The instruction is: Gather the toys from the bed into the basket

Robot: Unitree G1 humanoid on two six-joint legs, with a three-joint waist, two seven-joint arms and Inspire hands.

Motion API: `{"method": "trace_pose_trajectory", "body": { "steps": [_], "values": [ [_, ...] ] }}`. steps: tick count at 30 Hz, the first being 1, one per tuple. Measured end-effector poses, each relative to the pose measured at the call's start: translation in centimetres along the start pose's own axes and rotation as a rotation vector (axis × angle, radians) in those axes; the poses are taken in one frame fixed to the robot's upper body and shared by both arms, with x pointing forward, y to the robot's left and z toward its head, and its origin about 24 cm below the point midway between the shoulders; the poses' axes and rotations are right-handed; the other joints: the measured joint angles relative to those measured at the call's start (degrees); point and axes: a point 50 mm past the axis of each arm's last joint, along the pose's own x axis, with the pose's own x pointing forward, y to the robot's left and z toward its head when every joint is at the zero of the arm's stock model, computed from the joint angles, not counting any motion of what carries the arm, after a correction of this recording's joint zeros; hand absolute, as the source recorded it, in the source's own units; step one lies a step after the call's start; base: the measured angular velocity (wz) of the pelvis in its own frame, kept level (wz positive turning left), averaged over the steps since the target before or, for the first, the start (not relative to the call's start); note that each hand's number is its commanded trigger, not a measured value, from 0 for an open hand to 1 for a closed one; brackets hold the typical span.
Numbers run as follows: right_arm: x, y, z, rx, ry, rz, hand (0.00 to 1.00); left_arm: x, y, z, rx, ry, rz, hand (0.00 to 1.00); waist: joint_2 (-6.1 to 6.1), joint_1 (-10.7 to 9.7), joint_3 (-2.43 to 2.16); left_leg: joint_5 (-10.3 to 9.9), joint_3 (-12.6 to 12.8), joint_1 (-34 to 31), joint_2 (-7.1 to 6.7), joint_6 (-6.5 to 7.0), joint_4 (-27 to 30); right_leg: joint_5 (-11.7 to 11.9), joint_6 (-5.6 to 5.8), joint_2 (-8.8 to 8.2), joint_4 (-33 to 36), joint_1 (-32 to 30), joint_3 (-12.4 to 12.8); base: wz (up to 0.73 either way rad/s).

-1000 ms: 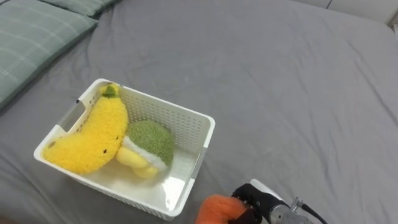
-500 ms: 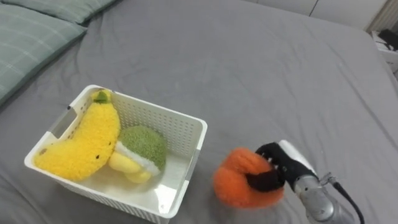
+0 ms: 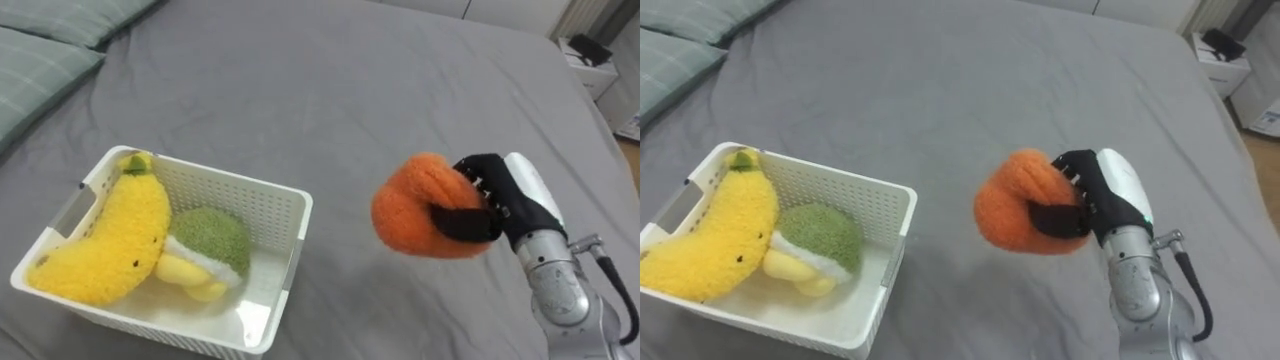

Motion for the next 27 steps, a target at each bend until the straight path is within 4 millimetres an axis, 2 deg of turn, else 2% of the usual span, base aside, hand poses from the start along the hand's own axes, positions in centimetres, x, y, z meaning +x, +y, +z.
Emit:
{"method": "trace_pose_trajectory", "body": {
  "steps": [7, 14, 16, 21, 27],
  "values": [
    [-0.2, -2.7, 3.2, -0.046, -0.132, -0.091, 1.00, 0.0, 0.2, -0.1, -0.001, 0.002, 0.009, 0.00, -0.18, 0.1, -0.09, 0.0, 0.0, -0.1, 0.00, 0.00, -0.1, 0.0, 0.00, 0.02, 0.0, -0.1, 0.1, 0.00],
    [0.0, -3.7, 5.6, -0.046, -0.228, -0.130, 1.00, 0.1, 0.1, -0.2, 0.004, 0.011, 0.005, 0.00, -0.05, 0.6, 0.06, 0.0, 0.2, 0.0, 0.01, 0.00, -0.1, 0.0, 0.00, 0.01, 0.1, -0.2, 0.2, 0.00],
    [-0.3, -3.9, 6.4, -0.033, -0.267, -0.131, 1.00, 0.1, 0.1, -0.2, 0.007, 0.013, 0.002, 0.00, 0.09, 1.7, 0.14, 0.0, 0.2, -0.1, 0.01, 0.00, -0.1, 0.0, 0.00, 0.04, 0.2, -0.5, 0.3, 0.00],
    [-0.1, -3.4, 8.2, -0.037, -0.339, -0.090, 1.00, 0.2, 0.0, 0.4, 0.016, -0.004, -0.014, 0.00, 0.24, 3.4, 0.18, 0.0, 0.1, -1.0, 0.01, 0.00, 0.0, 0.0, 0.00, 0.04, 0.1, -0.9, 0.2, 0.01],
    [0.3, -1.5, 10.4, -0.046, -0.417, 0.028, 1.00, 0.4, -0.4, 1.2, 0.040, -0.024, -0.043, 0.00, 0.37, 5.4, 0.27, 0.0, -0.3, -1.2, -0.01, 0.00, 0.0, 0.0, 0.00, 0.00, 0.0, -0.9, -0.6, 0.03]
  ]
}}
